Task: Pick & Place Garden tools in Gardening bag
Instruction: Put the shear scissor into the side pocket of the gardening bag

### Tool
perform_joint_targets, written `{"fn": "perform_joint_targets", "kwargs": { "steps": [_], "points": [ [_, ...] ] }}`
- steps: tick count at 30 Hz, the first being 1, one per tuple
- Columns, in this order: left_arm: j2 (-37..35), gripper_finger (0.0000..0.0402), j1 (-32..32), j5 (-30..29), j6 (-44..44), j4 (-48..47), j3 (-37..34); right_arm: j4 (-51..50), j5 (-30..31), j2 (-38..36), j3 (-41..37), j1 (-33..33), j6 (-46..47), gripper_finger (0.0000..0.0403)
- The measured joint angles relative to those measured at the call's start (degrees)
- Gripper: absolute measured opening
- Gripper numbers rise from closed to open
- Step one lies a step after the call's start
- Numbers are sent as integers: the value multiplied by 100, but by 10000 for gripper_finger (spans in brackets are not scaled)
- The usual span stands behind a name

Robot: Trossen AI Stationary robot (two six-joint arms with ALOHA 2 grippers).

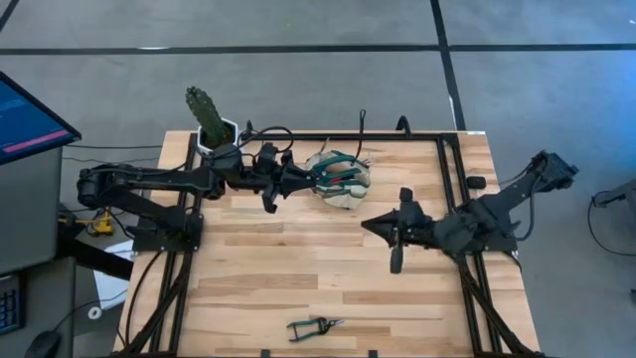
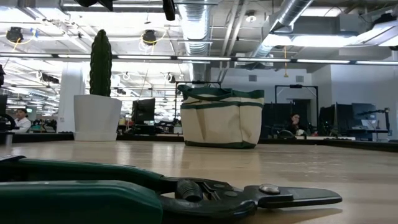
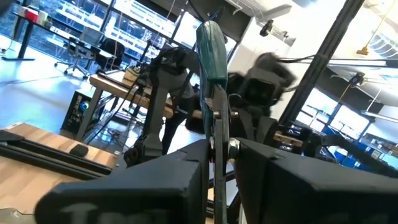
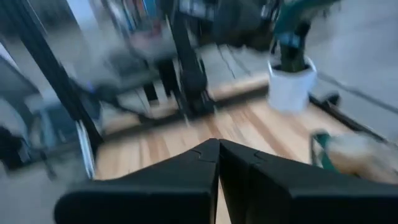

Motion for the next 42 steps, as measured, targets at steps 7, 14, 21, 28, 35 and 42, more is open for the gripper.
{"fn": "perform_joint_targets", "kwargs": {
  "steps": [7, 14, 21, 28, 35, 42],
  "points": [
    [0, 35, -13, 2, -12, 3, -1, 4778, -705, -239, -2141, -502, -1059, 0],
    [2, 35, -11, 0, -14, 5, 0, 7654, -714, 289, -3213, -1112, -1053, 0],
    [4, 35, -11, 0, -16, 5, -2, 7962, -1020, 845, -3093, -1537, -857, 1],
    [7, 35, -11, 0, -16, 3, 0, 7957, -1581, 1149, -2756, -1793, -790, 2],
    [7, 35, -11, 0, -17, 0, 0, 7819, -1625, 1171, -2433, -2013, -811, 73],
    [7, 35, -11, -3, -14, -8, -1, 7468, -1623, 1171, -2184, -2018, -810, 208]
  ]
}}
